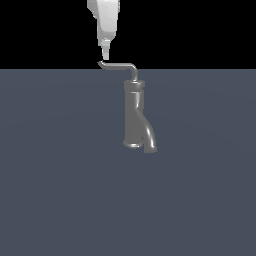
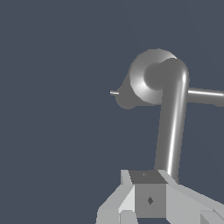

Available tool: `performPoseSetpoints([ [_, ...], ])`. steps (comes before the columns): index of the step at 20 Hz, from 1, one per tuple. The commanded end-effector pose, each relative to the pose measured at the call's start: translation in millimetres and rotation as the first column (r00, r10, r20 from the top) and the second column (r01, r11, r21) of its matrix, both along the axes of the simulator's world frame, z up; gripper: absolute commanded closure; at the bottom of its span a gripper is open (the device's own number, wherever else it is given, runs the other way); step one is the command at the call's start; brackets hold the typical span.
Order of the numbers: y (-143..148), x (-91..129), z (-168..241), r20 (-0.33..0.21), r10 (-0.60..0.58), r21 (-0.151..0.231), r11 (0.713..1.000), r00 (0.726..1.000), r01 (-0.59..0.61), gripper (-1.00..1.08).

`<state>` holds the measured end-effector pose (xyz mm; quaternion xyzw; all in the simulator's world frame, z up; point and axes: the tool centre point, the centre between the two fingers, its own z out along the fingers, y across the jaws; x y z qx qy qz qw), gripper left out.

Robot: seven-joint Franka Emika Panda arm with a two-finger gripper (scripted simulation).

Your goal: Turn on the faucet by rotating a designated handle.

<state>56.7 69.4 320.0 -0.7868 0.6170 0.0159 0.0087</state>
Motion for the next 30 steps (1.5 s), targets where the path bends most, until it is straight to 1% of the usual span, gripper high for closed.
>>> performPoseSetpoints([
  [1, 1.9, 7.6, -7.3, 0.005, -0.039, -0.012, 0.999, 0.999, 0.039, 1.08],
  [7, 4.6, 17.4, -18.0, 0.013, -0.091, -0.030, 0.995, 0.996, 0.092, 1.08],
  [15, 5.3, 19.1, -20.1, 0.014, -0.100, -0.033, 0.994, 0.995, 0.100, 1.08],
  [30, 2.3, -19.2, -20.3, 0.014, -0.100, -0.033, 0.994, 0.995, 0.100, 1.08],
])
